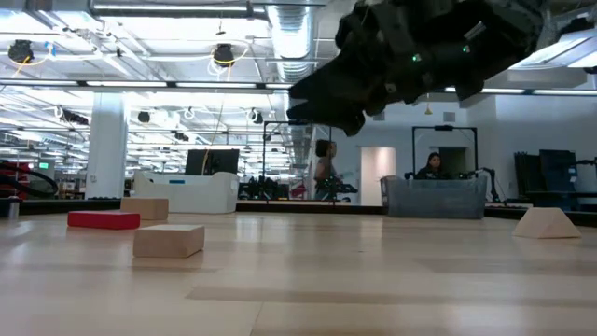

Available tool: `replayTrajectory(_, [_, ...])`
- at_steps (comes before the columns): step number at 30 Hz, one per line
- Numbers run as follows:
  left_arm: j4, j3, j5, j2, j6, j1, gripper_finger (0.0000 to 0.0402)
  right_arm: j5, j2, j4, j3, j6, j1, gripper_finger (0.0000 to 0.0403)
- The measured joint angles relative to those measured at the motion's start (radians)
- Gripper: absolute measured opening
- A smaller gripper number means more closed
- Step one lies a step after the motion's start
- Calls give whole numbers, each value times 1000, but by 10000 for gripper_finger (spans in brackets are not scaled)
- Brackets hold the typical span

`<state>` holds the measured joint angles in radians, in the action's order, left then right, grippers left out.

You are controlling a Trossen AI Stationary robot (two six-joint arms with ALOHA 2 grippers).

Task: Sort & place blocks by color
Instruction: Put the bottom red block into the gray bin, then put the top left brown block into the black bin

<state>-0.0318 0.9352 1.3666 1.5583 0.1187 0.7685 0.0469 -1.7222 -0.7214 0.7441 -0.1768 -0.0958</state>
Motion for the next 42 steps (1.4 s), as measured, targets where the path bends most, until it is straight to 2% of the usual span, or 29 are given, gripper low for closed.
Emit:
replayTrajectory(2, [139, 0, -51, -52, 138, 39, 107, 0, 0, 18, 0, -13, 10, 255])
replayTrajectory(5, [374, 0, -237, -151, 403, 91, 116, 0, 0, 27, 0, -14, 14, 255])
replayTrajectory(7, [526, 0, -410, -223, 656, 105, 120, 1, 0, 36, 0, -14, 13, 255])
replayTrajectory(11, [765, -3, -867, -305, 1076, 109, 114, 3, 0, 39, 0, -17, 11, 255])
replayTrajectory(13, [840, -11, -1023, -307, 1195, 124, 109, 2, 0, 41, 0, -30, 9, 255])
replayTrajectory(17, [907, -40, -1172, -298, 1306, 160, 118, 3, 0, 41, 0, -33, -1, 255])
replayTrajectory(24, [987, -57, -1242, -244, 1431, 191, 165, 3, 0, 41, 0, -35, -14, 255])
replayTrajectory(31, [1060, -57, -1258, -177, 1448, 199, 191, 3, 0, 41, 0, -35, -16, 255])
replayTrajectory(38, [1077, -57, -1244, -164, 1392, 165, 201, 4, 0, 28, 0, -21, -36, 255])
replayTrajectory(42, [1075, -56, -1163, -164, 1331, 131, 201, 4, 0, 9, 1, 77, -44, 255])
